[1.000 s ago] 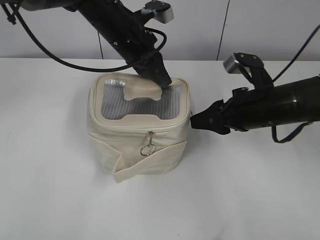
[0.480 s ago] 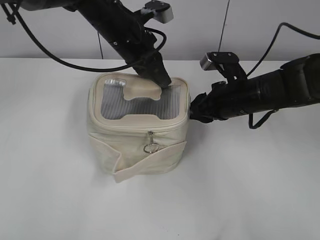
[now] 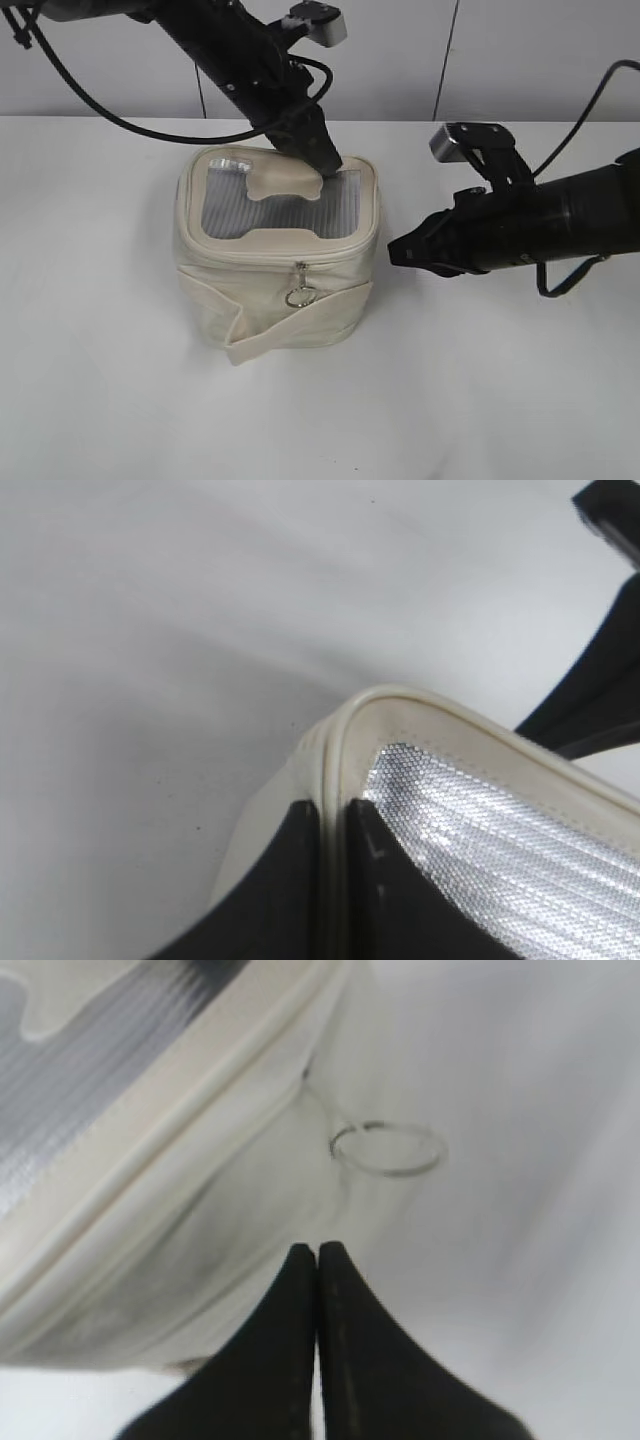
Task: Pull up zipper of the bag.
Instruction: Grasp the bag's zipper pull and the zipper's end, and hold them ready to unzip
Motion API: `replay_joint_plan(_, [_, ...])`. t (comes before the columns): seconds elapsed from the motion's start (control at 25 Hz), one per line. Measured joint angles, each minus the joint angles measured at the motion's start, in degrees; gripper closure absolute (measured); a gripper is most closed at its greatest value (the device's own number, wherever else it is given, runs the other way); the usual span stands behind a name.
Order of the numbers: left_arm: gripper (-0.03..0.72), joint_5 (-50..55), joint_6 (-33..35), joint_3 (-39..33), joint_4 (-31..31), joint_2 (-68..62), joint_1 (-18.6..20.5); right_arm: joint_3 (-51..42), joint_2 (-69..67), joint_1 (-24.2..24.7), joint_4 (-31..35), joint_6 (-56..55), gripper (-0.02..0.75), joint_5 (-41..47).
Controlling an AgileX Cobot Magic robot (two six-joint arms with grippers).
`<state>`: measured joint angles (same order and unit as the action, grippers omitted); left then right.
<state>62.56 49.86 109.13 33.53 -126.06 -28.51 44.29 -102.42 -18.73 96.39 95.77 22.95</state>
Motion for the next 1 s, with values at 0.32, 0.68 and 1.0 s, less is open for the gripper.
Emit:
replay_joint_plan(0.32, [0.646,0.06,-0.22,0.00,0.27,0.00,0.44,-4.33,5.32,0.00,0.82,0.49,0.730,-0.09])
replay_joint_plan(0.68, [0.646,0.16,-0.34,0.00,0.50,0.00,0.54,1.70,0.19,0.00,2.81,3.07,0.264,-0.35])
replay_joint_plan(1.0, [0.646,-0.15,-0.45,0.00,0.49,0.00,1.12,12.11,-9.44,0.23,2.81,3.54,0.323,0.16])
